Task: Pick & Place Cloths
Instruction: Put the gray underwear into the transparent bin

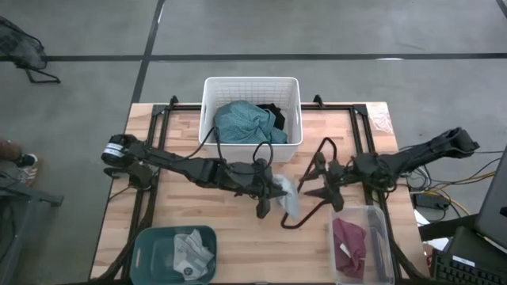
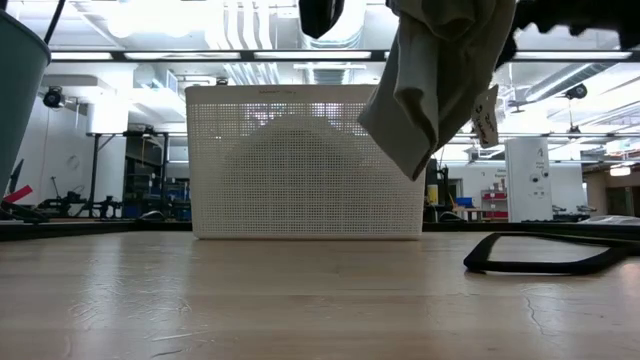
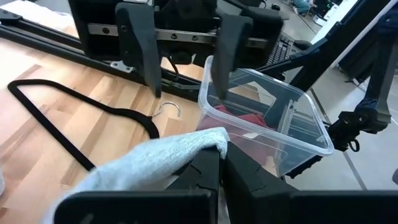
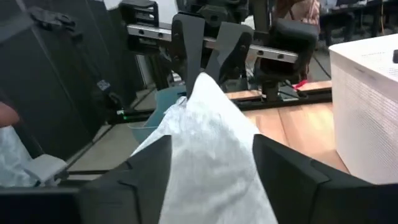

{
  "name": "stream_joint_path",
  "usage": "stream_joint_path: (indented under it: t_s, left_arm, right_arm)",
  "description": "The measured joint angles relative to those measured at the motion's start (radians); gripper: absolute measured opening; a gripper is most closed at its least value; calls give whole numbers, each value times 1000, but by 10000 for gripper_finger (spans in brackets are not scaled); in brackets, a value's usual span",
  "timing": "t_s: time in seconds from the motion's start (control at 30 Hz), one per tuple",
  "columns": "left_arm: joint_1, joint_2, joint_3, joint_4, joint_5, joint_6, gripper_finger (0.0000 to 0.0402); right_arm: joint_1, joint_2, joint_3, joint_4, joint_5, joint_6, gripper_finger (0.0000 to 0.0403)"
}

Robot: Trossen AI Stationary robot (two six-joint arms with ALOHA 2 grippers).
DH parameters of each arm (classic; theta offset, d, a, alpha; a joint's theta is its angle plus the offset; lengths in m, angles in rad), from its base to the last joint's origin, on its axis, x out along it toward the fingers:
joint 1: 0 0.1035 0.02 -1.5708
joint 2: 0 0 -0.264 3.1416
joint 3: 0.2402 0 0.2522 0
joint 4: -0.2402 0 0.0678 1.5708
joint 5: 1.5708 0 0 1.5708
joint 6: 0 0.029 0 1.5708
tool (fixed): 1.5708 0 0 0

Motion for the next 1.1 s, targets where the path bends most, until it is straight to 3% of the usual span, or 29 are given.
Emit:
stream_joint_path:
  t_s: [0.3,0.57,0.77,0.87,1.03,1.1]
  left_arm:
    - [1,-3,0,-4,1,7,7]
    - [3,-15,1,3,0,27,7]
    - [3,-16,1,4,-1,45,7]
    - [3,-16,1,11,-1,46,7]
    - [2,-16,1,29,0,77,7]
    - [2,-16,1,30,0,78,7]
  right_arm:
    - [12,216,149,-56,-3,-75,295]
    - [22,325,210,-54,-5,-108,288]
    - [23,366,252,-50,-1,-128,225]
    - [23,371,263,-50,-1,-128,167]
    - [23,360,264,-54,-1,-138,37]
    - [23,343,264,-76,-1,-138,24]
